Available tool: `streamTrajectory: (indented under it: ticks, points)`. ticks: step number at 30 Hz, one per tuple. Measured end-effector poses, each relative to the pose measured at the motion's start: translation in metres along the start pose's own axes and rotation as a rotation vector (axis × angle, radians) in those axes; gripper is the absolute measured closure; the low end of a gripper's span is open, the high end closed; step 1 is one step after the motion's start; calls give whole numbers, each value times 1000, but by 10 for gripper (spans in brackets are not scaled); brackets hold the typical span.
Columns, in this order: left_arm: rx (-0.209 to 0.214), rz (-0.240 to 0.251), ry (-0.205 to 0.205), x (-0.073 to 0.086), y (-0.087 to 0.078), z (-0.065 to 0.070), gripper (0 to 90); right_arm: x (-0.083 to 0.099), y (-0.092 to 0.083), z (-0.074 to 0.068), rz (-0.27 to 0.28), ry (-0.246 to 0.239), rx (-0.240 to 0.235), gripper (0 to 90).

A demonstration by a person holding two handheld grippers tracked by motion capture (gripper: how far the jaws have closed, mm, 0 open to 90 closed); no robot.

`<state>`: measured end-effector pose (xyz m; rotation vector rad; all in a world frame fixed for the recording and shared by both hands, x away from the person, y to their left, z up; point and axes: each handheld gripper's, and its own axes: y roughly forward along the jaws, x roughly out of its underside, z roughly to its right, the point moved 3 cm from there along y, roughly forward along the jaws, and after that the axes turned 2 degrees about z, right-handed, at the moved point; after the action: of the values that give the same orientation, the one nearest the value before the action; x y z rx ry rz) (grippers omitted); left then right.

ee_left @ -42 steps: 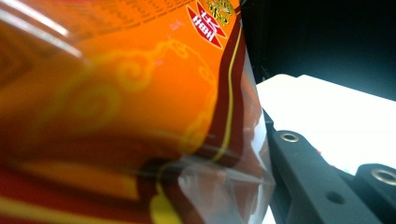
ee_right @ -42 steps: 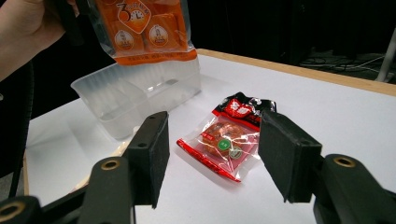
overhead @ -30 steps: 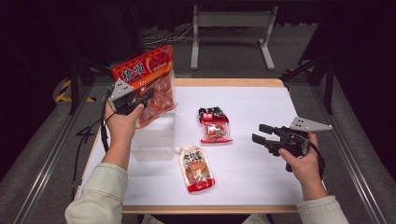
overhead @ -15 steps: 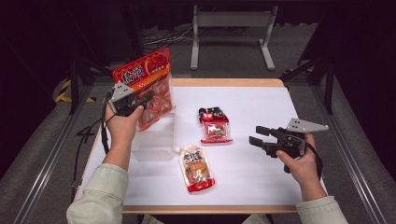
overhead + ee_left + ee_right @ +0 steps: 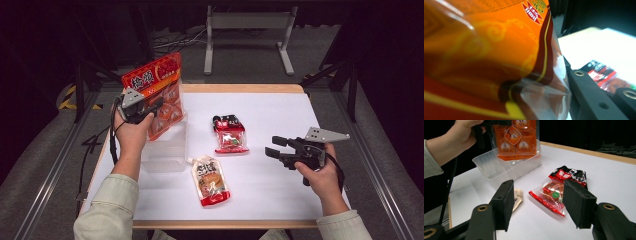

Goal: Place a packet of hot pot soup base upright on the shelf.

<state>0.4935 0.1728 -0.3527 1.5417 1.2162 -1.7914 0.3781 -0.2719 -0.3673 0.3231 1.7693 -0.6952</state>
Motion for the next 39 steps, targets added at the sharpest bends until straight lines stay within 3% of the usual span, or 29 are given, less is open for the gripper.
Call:
streamTrajectory:
  ticks: [7, 15, 17, 18, 25, 29, 32, 35, 39]
  points:
    - [17, -38, -8, 10, 12, 1, 711, 1, 1, 0, -4, 0, -8, 434]
    - [45, -102, -18, 15, 14, -3, 709, 2, 1, 1, -3, 2, -7, 426]
    - [58, -143, -19, 17, 14, -3, 706, 2, 2, 0, -5, 0, -7, 424]
    - [55, -188, -10, 18, 14, -3, 702, 2, 2, 0, -5, -1, -8, 423]
    - [53, -186, -106, 29, 10, -18, 690, 2, 3, -2, -5, -10, -7, 404]
    - [35, -202, -82, 29, 10, -17, 657, 2, 4, -2, -7, -12, -7, 402]
    - [7, -227, -65, 31, 8, -19, 558, 1, 3, -2, -4, -14, -5, 397]
    - [-4, -187, -80, 34, 7, -22, 307, 1, 2, -1, 0, -16, 1, 386]
    - [-7, -159, -69, 35, 4, -22, 126, 1, 3, 0, 3, -23, 7, 376]
